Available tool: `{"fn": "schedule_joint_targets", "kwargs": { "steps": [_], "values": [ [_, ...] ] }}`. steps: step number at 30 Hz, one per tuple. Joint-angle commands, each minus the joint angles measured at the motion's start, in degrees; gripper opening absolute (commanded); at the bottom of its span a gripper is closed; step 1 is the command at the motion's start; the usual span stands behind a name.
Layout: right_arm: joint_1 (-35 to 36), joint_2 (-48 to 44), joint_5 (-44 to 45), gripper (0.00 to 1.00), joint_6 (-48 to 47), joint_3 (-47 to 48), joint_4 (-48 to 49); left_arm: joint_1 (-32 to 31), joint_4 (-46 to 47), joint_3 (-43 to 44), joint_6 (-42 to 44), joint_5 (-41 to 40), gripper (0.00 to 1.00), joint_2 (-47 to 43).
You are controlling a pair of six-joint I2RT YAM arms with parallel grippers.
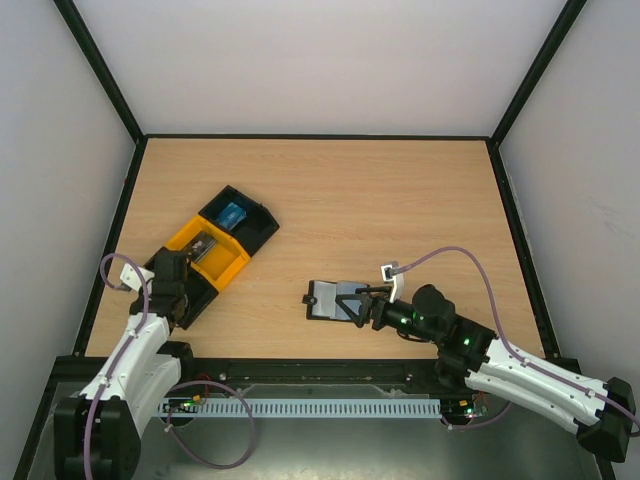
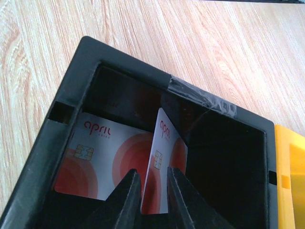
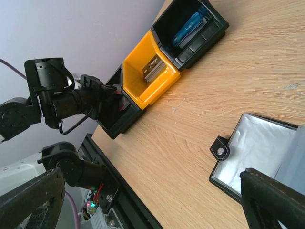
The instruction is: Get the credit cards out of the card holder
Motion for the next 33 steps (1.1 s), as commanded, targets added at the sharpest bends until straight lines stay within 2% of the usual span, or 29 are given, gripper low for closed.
{"fn": "schedule_joint_targets", "kwargs": {
  "steps": [1, 11, 28, 30, 33],
  "values": [
    [0.0, -0.5, 1.9, 0.98, -0.3, 1.3, -1.5, 0.4, -2.1, 0.6, -0.7, -1.7, 0.19, 0.6],
    [0.1, -2.2, 2.3, 0.98, 0.5, 1.2, -1.9, 0.5, -3.9, 1.4, -1.8, -2.7, 0.27, 0.2],
    [0.0, -4.0, 2.9, 0.98, 1.5, 1.2, -3.5, 0.5, -9.2, 5.4, -3.9, -4.2, 0.47, -2.4],
    [0.0, -3.9, 3.0, 0.98, 1.7, 1.7, -4.0, 0.5, -10.1, 6.6, -3.5, -3.9, 0.51, -3.4],
    [0.0, -3.3, 3.3, 0.98, 1.9, 2.6, -5.1, 0.5, -10.8, 8.4, -1.8, -2.7, 0.66, -5.2]
  ]
}}
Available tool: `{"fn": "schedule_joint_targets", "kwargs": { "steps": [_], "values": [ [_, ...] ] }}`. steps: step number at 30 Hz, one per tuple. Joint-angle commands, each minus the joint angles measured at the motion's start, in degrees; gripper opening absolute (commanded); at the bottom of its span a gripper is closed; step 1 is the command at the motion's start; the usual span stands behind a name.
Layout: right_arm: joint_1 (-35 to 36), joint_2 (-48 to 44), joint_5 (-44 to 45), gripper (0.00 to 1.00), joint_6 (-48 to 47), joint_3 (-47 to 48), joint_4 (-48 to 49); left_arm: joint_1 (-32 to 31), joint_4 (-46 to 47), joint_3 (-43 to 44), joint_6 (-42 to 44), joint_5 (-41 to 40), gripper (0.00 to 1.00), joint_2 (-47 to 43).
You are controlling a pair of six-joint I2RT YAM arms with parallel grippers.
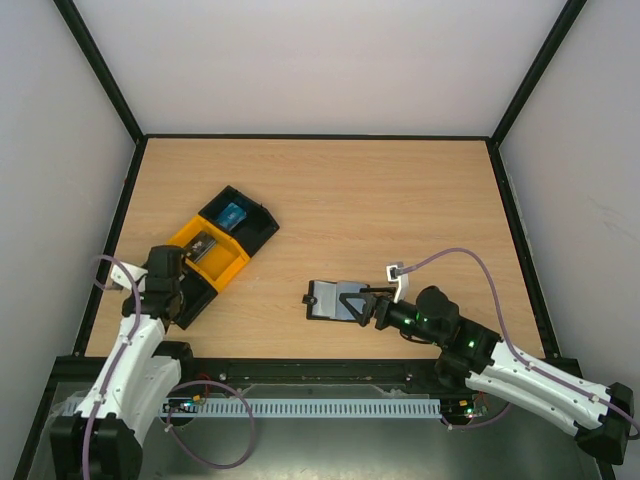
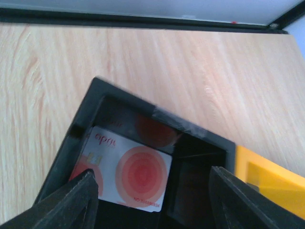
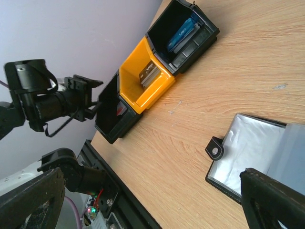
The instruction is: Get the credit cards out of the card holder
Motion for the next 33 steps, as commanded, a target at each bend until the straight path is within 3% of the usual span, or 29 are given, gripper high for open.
{"fn": "schedule_joint_targets", "kwargs": {
  "steps": [1, 5, 12, 21, 24, 33],
  "values": [
    [0.0, 0.2, 1.4, 0.98, 0.7, 2.8, -2.6, 0.3, -2.6, 4.0, 2.1, 0.6, 0.76, -3.1],
    [0.0, 1.0, 4.2, 0.98, 2.5, 4.2, -5.1, 0.3, -4.1, 7.5, 5.7, 5.3, 0.99, -4.9],
    [0.0, 2.3, 14.9, 0.98, 8.7, 8.5, -13.3, 0.3, -5.6, 14.0, 16.4, 18.1, 1.00, -5.0],
    [0.0, 6.9, 29.1, 0.98, 13.8, 16.4, -24.5, -1.0, 1.1, 15.8, 29.3, 50.4, 1.00, -0.1],
    [0.0, 6.9, 30.3, 0.98, 14.0, 17.6, -25.0, -5.4, 0.5, 17.3, 32.6, 53.6, 1.00, 3.2],
    [0.1, 6.2, 30.1, 0.98, 12.8, 18.1, -23.3, -29.3, 9.2, 18.9, 34.7, 52.9, 1.00, 5.3]
  ]
}}
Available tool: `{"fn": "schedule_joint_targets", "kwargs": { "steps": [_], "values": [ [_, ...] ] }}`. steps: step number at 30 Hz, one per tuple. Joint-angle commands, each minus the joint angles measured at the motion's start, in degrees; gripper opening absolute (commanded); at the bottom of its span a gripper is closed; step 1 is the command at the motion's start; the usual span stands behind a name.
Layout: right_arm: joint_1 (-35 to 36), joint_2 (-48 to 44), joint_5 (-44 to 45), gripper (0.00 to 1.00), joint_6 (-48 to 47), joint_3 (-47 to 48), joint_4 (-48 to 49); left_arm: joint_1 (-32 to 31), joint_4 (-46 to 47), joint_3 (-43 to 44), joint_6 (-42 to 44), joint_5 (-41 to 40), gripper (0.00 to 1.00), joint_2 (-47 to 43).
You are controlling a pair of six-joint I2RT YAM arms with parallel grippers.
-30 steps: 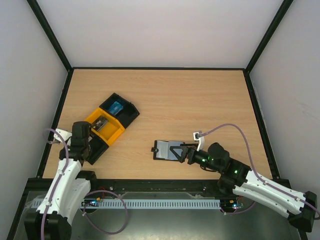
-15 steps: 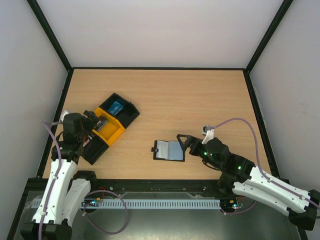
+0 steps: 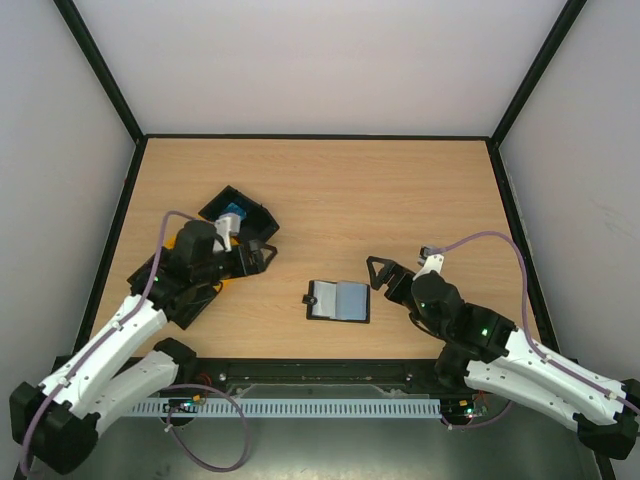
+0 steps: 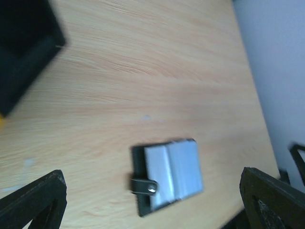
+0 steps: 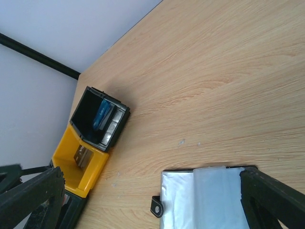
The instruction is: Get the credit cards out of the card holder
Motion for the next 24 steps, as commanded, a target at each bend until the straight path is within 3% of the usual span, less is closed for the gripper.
{"fn": "schedule_joint_targets", "kwargs": {
  "steps": [1, 5, 11, 24],
  "values": [
    [0.0, -0.6, 2.7, 0.98, -0.5, 2.1, -1.2, -8.0, 6.4, 3.1, 2.2, 2.5, 1.00, -0.5],
    [0.0, -1.6, 2.5, 0.98, -1.7, 3.8, -1.2, -12.2, 7.2, 5.7, 3.7, 1.8, 1.00, -1.5],
    [0.0, -2.7, 2.3, 0.98, -4.3, 7.0, -1.9, -12.6, 7.9, 8.6, 5.0, 0.3, 1.00, -5.4],
    [0.0, -2.6, 1.5, 0.98, -5.6, 7.1, -1.6, -12.6, 11.7, 4.1, 3.1, -1.5, 1.00, -9.5]
  ]
}}
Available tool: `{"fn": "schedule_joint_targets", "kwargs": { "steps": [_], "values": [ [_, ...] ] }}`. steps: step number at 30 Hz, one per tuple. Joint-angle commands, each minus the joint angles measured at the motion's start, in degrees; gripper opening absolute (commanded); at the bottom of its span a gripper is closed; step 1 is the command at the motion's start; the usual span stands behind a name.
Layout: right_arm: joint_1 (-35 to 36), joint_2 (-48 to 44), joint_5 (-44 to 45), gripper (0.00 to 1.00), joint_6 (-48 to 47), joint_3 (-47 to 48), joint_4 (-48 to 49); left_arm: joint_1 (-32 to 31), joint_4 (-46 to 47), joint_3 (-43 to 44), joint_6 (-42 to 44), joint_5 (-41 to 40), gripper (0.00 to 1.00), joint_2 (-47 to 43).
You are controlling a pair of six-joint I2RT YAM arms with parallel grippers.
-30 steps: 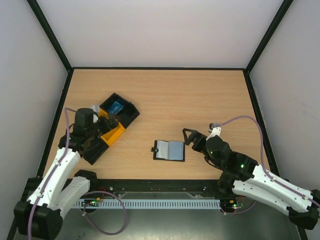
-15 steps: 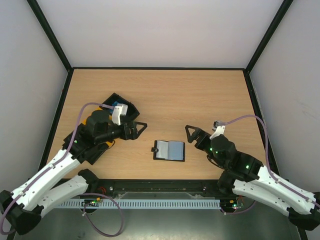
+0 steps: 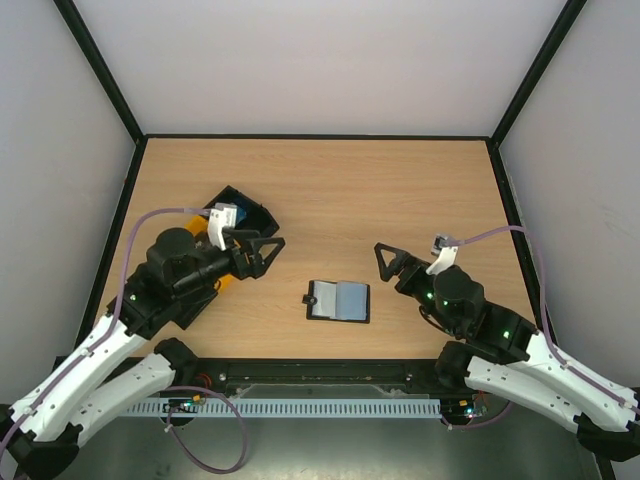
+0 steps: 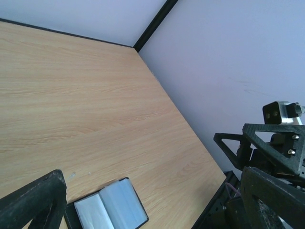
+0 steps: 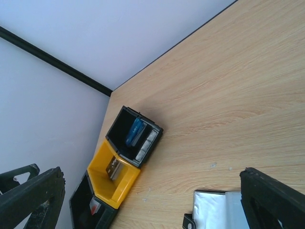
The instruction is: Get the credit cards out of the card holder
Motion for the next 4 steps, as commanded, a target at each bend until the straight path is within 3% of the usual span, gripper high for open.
{"fn": "schedule_joint_targets", "kwargs": {
  "steps": [1, 4],
  "values": [
    [0.0, -0.3, 0.6, 0.98, -0.6, -0.6, -0.6, -0.1, 2.2, -1.9, -0.4, -0.8, 1.00, -0.5],
    [0.0, -0.2, 0.2, 0.98, -0.3, -1.2, 0.0, -0.1, 2.0, -2.3, -0.1, -0.9, 1.00, -0.4]
  ]
}}
